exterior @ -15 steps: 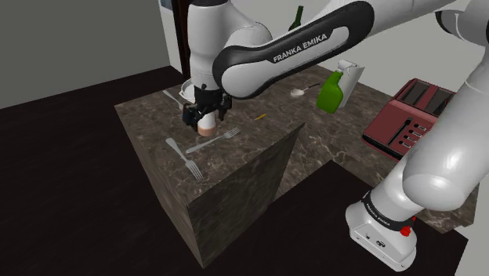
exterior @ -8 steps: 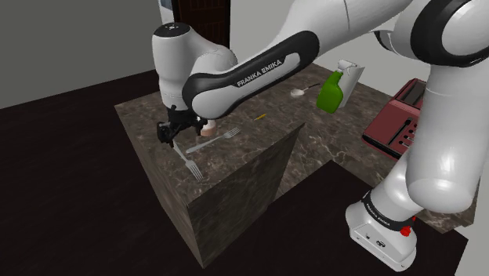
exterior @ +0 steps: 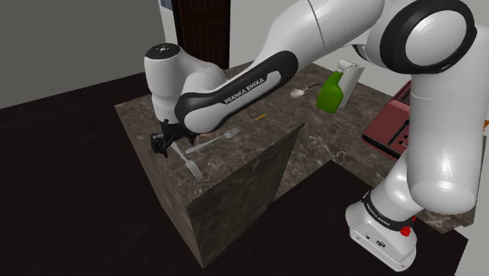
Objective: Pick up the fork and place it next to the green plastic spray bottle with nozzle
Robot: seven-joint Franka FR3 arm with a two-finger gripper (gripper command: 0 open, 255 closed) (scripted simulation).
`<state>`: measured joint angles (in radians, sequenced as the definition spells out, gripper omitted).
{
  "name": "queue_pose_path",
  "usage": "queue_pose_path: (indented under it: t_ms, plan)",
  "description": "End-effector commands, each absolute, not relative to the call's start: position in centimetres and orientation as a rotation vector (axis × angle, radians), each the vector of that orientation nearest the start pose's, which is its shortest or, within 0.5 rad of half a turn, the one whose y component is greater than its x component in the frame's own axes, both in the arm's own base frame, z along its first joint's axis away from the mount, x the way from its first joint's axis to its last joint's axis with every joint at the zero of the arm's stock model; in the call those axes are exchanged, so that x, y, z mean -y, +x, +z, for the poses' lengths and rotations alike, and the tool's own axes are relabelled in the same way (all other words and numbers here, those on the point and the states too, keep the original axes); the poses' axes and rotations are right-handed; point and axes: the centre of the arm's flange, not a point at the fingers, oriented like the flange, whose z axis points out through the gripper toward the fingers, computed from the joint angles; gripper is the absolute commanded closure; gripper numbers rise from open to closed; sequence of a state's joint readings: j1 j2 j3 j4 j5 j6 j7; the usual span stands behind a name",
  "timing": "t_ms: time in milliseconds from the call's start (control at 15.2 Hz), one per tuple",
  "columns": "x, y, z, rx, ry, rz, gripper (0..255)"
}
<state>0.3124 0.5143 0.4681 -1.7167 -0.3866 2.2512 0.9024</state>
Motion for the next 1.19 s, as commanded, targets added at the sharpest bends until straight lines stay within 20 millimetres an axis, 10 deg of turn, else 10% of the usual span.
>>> queue_pose_path:
  t_ms: [0,528,594,1122]
  plan:
    - [-44.21,51.04,30.96,0.076,-3.126,-0.197,0]
    - [-44.21,51.04,30.96,0.076,-3.126,-0.197,0]
    - [-44.27,51.09,31.01,0.075,-3.126,-0.197,255]
    - [-44.15,51.09,31.00,0.076,-3.126,-0.197,255]
